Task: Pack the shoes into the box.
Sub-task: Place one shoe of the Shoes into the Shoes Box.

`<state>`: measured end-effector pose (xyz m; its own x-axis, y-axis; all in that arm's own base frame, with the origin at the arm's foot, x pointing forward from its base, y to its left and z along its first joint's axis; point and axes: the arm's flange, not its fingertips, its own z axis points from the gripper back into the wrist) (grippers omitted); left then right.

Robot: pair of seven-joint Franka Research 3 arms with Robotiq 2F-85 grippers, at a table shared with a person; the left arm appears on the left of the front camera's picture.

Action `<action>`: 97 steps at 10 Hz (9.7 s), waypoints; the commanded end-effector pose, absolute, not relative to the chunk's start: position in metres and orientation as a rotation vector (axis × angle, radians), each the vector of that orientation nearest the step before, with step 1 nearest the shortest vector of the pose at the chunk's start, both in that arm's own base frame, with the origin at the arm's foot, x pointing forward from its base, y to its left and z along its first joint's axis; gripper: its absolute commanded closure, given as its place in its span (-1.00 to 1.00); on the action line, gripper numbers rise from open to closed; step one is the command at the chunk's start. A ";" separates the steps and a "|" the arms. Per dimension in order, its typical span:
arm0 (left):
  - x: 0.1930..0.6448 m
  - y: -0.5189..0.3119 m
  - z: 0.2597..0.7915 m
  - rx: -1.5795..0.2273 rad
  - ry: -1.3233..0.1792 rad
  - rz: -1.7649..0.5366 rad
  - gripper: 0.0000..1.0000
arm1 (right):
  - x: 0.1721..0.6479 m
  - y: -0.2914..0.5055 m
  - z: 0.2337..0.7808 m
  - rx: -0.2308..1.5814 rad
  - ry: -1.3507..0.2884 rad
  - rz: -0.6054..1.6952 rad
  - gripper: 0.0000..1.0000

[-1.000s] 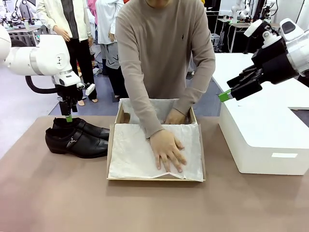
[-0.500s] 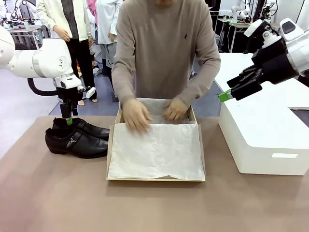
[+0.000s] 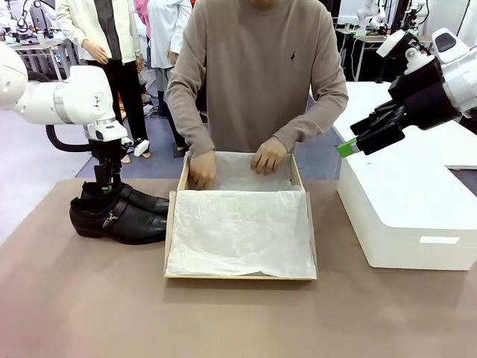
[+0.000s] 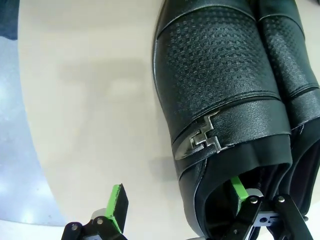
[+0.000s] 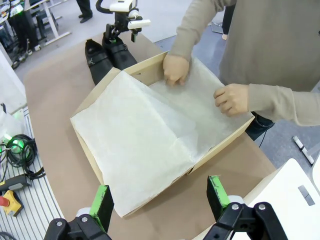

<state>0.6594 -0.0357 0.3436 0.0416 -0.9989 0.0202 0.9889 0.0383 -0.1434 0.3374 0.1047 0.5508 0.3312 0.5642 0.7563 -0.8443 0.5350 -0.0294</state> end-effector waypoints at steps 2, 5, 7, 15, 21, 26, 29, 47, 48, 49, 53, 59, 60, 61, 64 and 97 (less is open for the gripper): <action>0.663 -0.037 0.343 -0.154 0.127 -1.542 -1.00 | 0.339 0.105 0.550 0.422 -0.805 0.961 -1.00; 0.663 -0.037 0.342 -0.166 0.135 -1.541 -0.18 | 0.339 0.105 0.550 0.422 -0.805 0.961 -1.00; 0.661 -0.038 0.344 -0.161 0.133 -1.538 0.54 | 0.339 0.105 0.550 0.422 -0.805 0.961 -1.00; 0.648 -0.041 0.352 -0.078 0.126 -1.533 1.00 | 0.339 0.105 0.550 0.422 -0.805 0.961 -1.00; 0.656 -0.015 0.392 0.012 0.054 -1.399 1.00 | 0.339 0.105 0.550 0.422 -0.805 0.961 -1.00; 0.670 -0.001 0.470 0.087 0.055 -1.416 1.00 | 0.339 0.105 0.550 0.422 -0.805 0.961 -1.00; 0.661 -0.026 0.511 0.066 0.074 -1.396 1.00 | 0.339 0.105 0.550 0.422 -0.805 0.961 -1.00; 0.620 -0.149 0.548 0.003 -0.077 -1.491 1.00 | 0.339 0.105 0.550 0.422 -0.805 0.961 -1.00; 0.621 -0.165 0.553 0.011 -0.073 -1.490 1.00 | 0.339 0.105 0.550 0.422 -0.805 0.961 -1.00; 0.623 -0.182 0.557 0.003 -0.068 -1.508 1.00 | 0.339 0.105 0.550 0.422 -0.805 0.961 -1.00; 0.638 -0.247 0.553 -0.048 -0.107 -1.534 1.00 | 0.339 0.105 0.550 0.422 -0.805 0.961 -1.00; 0.653 -0.316 0.519 -0.057 -0.102 -1.564 1.00 | 0.339 0.105 0.550 0.422 -0.805 0.961 -1.00; 0.655 -0.322 0.513 -0.052 -0.104 -1.566 1.00 | 0.339 0.105 0.550 0.422 -0.805 0.961 -1.00; 0.658 -0.326 0.510 -0.057 -0.105 -1.567 1.00 | 0.339 0.105 0.550 0.422 -0.805 0.961 -1.00; 0.645 -0.321 0.497 -0.072 -0.098 -1.593 1.00 | 0.339 0.105 0.550 0.422 -0.805 0.961 -1.00; 0.681 -0.349 0.434 -0.073 -0.032 -1.513 -0.93 | 0.339 0.105 0.550 0.422 -0.805 0.961 -1.00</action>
